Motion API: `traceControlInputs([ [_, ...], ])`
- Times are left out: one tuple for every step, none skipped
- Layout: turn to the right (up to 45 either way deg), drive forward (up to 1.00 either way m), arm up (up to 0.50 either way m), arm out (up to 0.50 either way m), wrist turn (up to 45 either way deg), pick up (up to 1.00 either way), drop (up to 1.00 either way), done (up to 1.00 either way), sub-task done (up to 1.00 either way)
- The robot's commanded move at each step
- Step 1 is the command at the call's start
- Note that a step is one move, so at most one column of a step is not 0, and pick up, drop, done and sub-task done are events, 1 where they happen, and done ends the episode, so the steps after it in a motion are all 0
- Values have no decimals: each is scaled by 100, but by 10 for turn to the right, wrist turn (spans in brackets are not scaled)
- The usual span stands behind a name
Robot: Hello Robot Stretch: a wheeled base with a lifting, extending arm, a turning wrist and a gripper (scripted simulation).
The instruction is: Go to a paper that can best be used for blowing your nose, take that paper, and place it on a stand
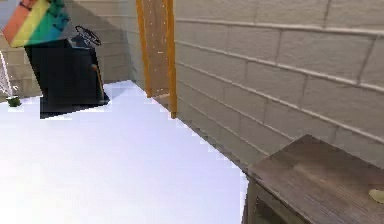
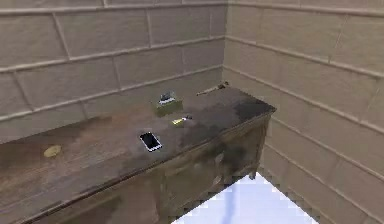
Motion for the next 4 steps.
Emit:
traceControlInputs([
  [450,0,0,0,0,0,0,0,0],
  [450,0,0,0,0,0,0,0,0],
  [30,0,0,0,0,0,0,0,0],
  [0,55,0,0,0,0,0,0,0],
])
